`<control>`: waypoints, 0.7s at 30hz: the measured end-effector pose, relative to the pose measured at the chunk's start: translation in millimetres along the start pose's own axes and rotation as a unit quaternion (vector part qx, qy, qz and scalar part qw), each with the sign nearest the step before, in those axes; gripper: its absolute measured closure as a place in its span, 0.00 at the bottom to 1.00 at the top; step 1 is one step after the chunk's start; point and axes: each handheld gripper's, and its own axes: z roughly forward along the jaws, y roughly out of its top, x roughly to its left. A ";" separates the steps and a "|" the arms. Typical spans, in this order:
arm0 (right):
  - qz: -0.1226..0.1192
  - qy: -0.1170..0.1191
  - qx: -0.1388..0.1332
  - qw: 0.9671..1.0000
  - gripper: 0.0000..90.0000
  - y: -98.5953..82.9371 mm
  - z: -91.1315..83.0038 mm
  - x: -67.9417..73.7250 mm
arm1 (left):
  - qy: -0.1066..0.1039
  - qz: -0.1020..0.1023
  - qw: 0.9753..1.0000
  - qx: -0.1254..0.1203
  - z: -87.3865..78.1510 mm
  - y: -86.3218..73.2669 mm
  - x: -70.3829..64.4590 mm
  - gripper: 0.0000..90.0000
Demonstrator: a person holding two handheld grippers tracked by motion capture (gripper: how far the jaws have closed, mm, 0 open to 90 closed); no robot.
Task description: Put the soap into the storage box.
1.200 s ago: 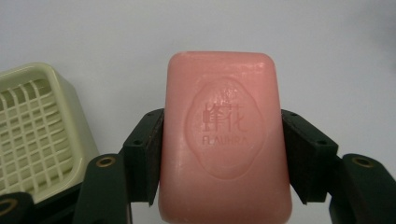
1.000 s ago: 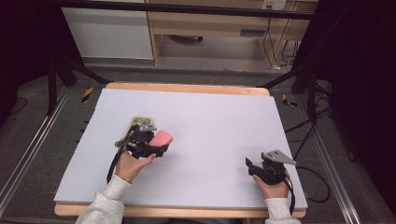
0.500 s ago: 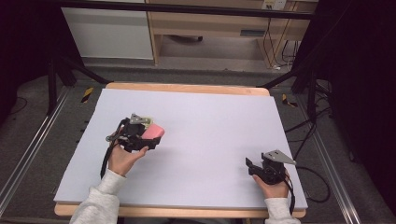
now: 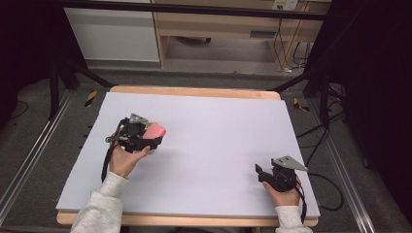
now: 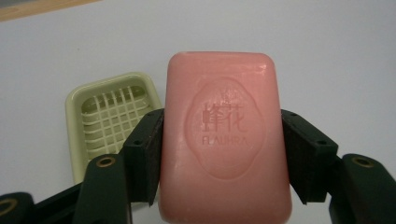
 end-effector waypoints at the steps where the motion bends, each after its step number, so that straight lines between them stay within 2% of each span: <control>1: 0.000 0.000 0.000 1.000 0.37 0.0 0.0 0.1 | 0.001 -0.001 1.000 -0.001 0.4 0.2 1.3 0.41; 9: -0.002 0.000 0.000 1.000 0.37 0.0 0.3 0.1 | 0.014 -0.008 1.000 0.005 7.8 1.7 13.8 0.41; 13: 0.003 0.004 0.004 1.000 0.38 -0.2 0.8 0.5 | 0.019 -0.017 1.000 0.004 12.5 2.5 18.6 0.41; 21: 0.002 0.003 0.004 1.000 0.38 -0.4 0.8 0.2 | 0.024 -0.018 1.000 0.007 19.0 4.4 25.5 0.41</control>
